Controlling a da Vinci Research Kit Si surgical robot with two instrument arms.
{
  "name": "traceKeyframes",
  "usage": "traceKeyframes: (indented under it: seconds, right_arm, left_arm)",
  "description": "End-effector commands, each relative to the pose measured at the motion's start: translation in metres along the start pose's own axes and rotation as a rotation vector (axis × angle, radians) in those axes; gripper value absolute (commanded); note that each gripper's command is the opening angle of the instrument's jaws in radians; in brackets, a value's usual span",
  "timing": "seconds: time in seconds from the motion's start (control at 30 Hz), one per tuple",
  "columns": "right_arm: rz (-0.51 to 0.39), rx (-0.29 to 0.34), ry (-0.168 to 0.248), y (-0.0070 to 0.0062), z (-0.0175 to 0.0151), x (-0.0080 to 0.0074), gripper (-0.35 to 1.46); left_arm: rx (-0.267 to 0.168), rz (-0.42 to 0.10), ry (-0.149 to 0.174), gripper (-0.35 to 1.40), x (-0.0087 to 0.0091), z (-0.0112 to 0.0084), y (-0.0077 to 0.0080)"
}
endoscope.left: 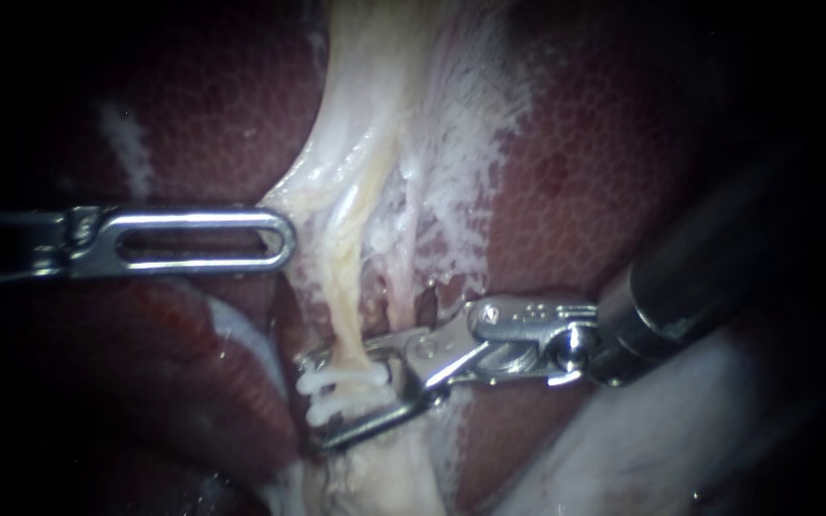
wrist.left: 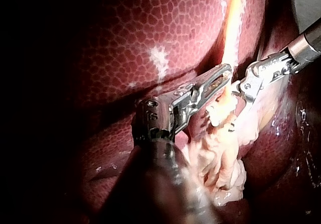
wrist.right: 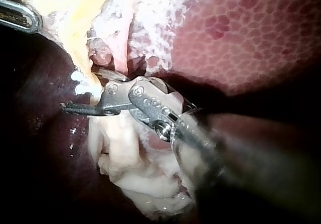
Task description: Going back second clip left tube
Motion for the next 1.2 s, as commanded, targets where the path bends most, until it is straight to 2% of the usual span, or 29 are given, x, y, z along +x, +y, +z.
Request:
traceKeyframes:
  seconds: [0.03, 0.2, 0.6, 0.9, 1.2]
  right_arm:
    - [-0.008, 0.000, 0.000, -0.0001, -0.0001, 0.0002, 0.59]
    - [-0.036, 0.002, 0.004, -0.0005, -0.0002, 0.0007, 0.60]
    - [-0.053, -0.001, 0.004, -0.0007, -0.0006, 0.0008, 0.60]
    - [-0.080, -0.050, 0.013, -0.0009, -0.0065, 0.0023, 0.60]
    - [-0.096, -0.089, 0.015, -0.0018, -0.0122, 0.0031, 0.60]
  left_arm:
    - [0.001, 0.000, 0.000, -0.35, 0.0000, 0.0000, 0.0000]
    - [0.001, 0.000, 0.000, -0.35, 0.0000, 0.0000, 0.0000]
    - [0.000, 0.001, 0.000, -0.35, 0.0001, 0.0000, 0.0000]
    - [0.000, 0.001, 0.000, -0.35, 0.0001, 0.0000, 0.0000]
    - [0.000, 0.002, 0.000, -0.35, 0.0002, 0.0001, 0.0001]
